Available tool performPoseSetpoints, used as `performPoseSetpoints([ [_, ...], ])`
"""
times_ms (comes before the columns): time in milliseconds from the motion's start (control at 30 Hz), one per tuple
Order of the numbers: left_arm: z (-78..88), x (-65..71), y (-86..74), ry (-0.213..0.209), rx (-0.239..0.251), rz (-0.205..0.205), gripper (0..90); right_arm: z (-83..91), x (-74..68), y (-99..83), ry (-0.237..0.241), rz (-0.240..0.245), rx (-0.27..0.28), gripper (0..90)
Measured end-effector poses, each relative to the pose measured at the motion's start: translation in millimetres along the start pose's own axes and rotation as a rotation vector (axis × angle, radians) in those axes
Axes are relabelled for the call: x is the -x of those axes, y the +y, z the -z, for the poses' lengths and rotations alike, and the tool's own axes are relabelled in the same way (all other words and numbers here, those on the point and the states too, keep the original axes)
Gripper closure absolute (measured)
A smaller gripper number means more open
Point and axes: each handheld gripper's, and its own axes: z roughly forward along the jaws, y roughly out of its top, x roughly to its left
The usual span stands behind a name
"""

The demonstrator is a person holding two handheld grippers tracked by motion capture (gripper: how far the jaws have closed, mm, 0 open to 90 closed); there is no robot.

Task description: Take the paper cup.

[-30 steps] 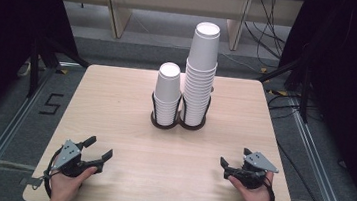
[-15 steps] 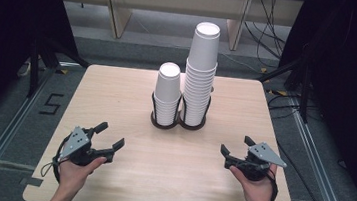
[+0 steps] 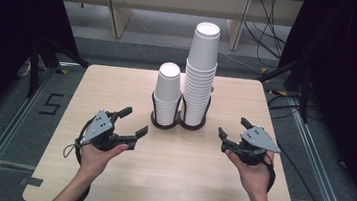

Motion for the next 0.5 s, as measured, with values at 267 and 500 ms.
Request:
performPoseSetpoints([
  [267, -2.7, 1.7, 3.5, -0.004, -0.007, -0.001, 15.9, -2.2, 3.1, 4.9, 0.010, -0.027, 0.039, 20.9],
  [500, -9.7, 0.3, 9.4, -0.004, 0.003, 0.004, 15.0, -6.5, 8.6, 14.2, 0.042, -0.145, 0.088, 15.6],
])
